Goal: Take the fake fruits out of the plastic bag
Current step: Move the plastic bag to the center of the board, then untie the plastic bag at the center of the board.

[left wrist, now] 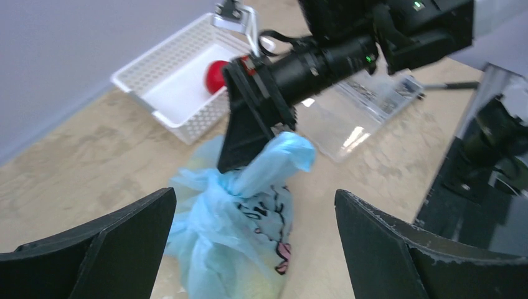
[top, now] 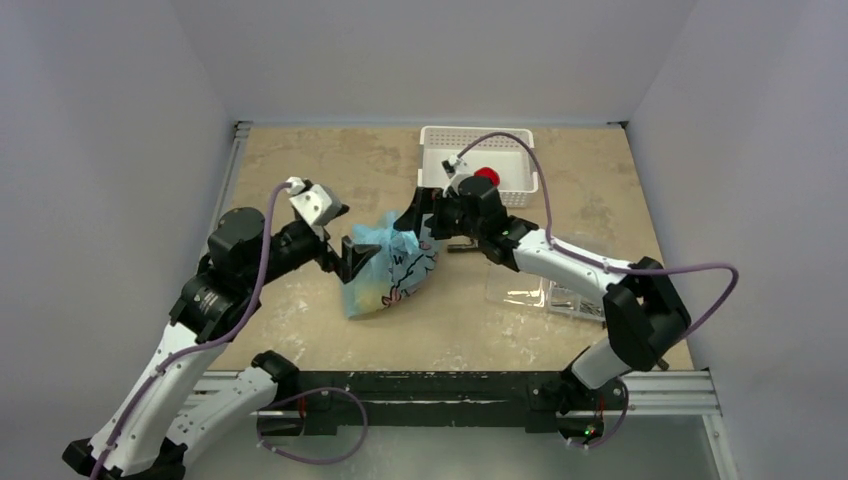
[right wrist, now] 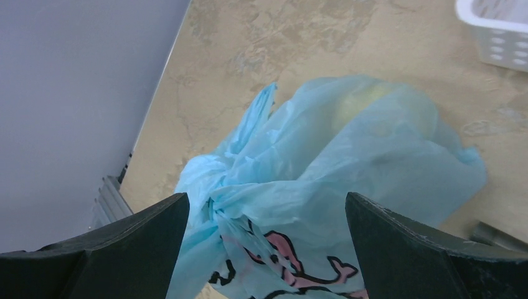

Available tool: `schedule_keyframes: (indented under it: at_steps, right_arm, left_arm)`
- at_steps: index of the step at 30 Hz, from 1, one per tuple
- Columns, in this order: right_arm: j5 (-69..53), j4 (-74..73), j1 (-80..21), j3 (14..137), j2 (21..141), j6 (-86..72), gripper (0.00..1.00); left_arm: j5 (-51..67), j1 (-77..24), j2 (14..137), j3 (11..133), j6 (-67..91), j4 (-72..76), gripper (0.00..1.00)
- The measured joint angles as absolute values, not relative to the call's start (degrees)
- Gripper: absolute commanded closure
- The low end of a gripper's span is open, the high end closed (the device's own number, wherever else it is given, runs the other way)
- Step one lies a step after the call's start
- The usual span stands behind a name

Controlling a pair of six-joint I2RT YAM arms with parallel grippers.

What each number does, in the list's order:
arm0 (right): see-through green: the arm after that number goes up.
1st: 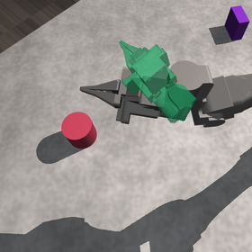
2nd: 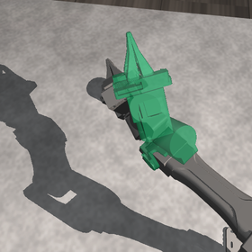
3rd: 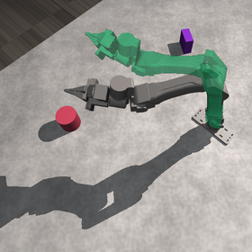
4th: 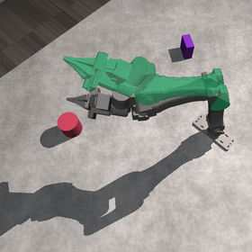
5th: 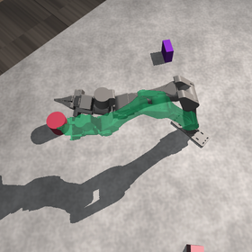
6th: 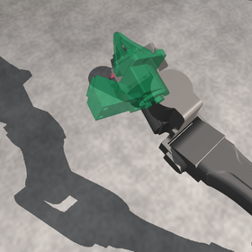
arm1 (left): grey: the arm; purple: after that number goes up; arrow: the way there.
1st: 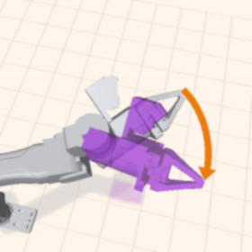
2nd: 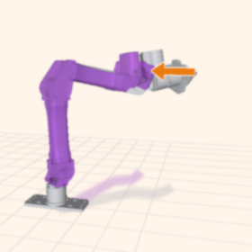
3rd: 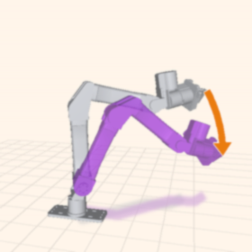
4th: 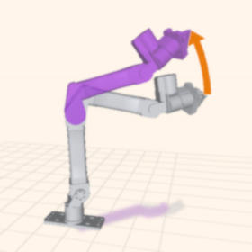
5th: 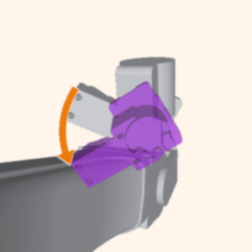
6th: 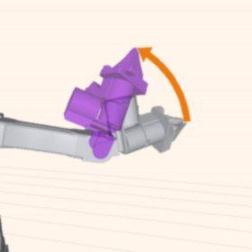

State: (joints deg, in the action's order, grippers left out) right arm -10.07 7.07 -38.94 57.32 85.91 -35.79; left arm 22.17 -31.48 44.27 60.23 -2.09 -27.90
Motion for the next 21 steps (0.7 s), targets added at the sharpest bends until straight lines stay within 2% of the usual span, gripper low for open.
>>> schedule_keyframes:
  at_steps: [6, 12, 17, 21]
  right_arm:
    - [-10.3, 10.4, -43.0, 60.1, 91.2, -39.9, 0.04]
    - [-11.1, 15.1, -46.3, 60.9, 96.6, -41.3, 0.22]
    - [-11.8, 19.3, -47.6, 60.3, 102.1, -41.2, 0.4]
    - [-12.0, 22.4, -47.7, 56.1, 103.5, -40.9, 0.41]
  left_arm:
    - [6.9, -28.9, 39.3, 56.6, -1.3, -23.2, 0.0]
    - [-8.6, -28.4, 36.4, 53.7, 0.4, -21.2, 0.0]
    - [-14.8, -27.1, 41.5, 56.4, 1.9, -22.1, 0.0]
    - [-16.1, -25.8, 46.2, 57.5, 3.2, -23.3, 0.0]
